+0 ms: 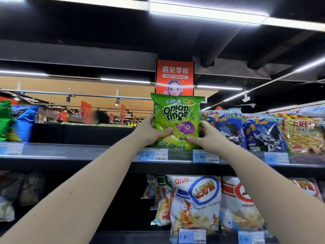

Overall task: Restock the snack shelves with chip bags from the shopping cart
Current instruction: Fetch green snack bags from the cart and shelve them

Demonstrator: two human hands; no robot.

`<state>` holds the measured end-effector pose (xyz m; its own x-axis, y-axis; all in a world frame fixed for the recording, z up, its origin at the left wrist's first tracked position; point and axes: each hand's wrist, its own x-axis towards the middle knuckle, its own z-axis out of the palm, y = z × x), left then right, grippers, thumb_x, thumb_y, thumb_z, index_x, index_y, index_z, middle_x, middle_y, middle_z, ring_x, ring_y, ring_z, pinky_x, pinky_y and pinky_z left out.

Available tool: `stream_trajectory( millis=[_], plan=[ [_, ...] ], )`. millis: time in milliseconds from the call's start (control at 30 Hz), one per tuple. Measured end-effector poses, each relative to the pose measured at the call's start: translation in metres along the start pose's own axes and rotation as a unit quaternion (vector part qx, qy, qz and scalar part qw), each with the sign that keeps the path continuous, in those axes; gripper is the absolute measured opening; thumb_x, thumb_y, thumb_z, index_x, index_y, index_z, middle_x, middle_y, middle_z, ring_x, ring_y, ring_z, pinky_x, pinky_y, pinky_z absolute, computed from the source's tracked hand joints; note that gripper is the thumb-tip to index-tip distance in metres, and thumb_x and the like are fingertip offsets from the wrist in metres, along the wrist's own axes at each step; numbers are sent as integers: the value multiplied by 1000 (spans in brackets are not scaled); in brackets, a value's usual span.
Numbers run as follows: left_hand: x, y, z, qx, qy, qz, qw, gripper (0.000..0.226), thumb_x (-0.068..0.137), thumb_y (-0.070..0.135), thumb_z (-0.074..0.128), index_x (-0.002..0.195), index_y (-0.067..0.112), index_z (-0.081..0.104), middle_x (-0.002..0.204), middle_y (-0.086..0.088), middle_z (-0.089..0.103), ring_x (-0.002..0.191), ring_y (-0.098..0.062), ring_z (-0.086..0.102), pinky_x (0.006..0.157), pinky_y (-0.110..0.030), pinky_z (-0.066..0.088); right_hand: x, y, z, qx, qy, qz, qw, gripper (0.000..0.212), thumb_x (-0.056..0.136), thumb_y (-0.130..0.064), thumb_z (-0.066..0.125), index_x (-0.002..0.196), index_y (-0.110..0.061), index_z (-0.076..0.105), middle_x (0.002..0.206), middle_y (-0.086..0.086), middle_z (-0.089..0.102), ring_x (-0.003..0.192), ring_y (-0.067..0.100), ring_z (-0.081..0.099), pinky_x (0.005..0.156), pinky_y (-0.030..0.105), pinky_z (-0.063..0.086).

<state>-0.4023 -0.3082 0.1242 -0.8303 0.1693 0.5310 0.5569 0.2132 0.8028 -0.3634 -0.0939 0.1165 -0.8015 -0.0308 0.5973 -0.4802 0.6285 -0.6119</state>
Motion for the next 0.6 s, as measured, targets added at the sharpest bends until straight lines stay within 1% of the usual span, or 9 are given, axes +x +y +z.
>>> stream_trajectory(
  millis=[67,167,233,267,333,433,500,533,600],
  plan=[
    [-3,1,-3,22,-10,-4,1000,68,74,31,84,130,22,47,108,-1,69,84,-12,70,56,-16,52,-1,0,-3,-24,-13,4,1000,49,84,-34,73,124,-26,46,99,-14,58,91,7,58,80,26,46],
    [-6,5,-5,29,-23,-29,999,67,71,34,85,127,22,51,103,5,72,85,-10,70,70,-23,52,0,-1,-7,-45,-29,11,999,47,83,-37,73,123,-22,52,113,-6,63,101,13,59,91,33,47],
    [-5,6,-6,25,-27,-46,998,85,66,39,87,138,21,46,109,3,70,92,-13,69,80,-28,50,0,-4,-7,-55,-34,17,998,49,84,-37,73,125,-20,54,116,-3,63,104,15,59,92,33,46],
    [-5,6,-6,26,-22,-52,998,91,65,40,87,142,20,42,113,2,69,95,-14,67,80,-28,48,1,-4,-7,-70,-33,20,997,51,84,-38,73,126,-19,53,117,-3,62,104,16,58,90,32,45],
    [-5,5,-2,27,-11,-57,998,91,69,38,86,144,19,40,115,1,68,96,-14,66,79,-28,46,2,-5,-6,-112,-29,31,993,58,84,-42,72,132,-18,50,123,0,59,111,20,56,92,33,44],
    [-5,4,5,30,13,-66,997,89,70,38,86,144,22,39,119,0,66,102,-19,65,97,-40,49,2,-6,-5,-136,-32,42,989,61,84,-42,71,135,-17,49,131,2,57,116,22,54,97,35,44],
    [-9,1,9,57,46,-48,996,93,67,44,87,143,25,35,128,-1,61,112,-23,61,103,-45,46,-2,-5,-5,-103,-23,46,993,63,82,-39,74,135,-16,48,128,2,58,109,19,55,91,31,44],
    [-11,-1,11,68,68,-18,995,94,67,44,87,141,27,33,131,-1,57,116,-22,58,104,-44,45,-5,-3,-5,-69,-9,44,997,67,80,-37,77,136,-16,47,126,1,59,107,17,56,88,30,45],
    [-22,-2,14,100,140,79,982,92,67,41,87,140,29,31,132,4,48,120,-16,46,105,-38,39,-14,-1,-3,15,33,24,999,78,75,-30,82,140,-19,40,121,0,57,105,16,57,87,30,47]
  ],
)
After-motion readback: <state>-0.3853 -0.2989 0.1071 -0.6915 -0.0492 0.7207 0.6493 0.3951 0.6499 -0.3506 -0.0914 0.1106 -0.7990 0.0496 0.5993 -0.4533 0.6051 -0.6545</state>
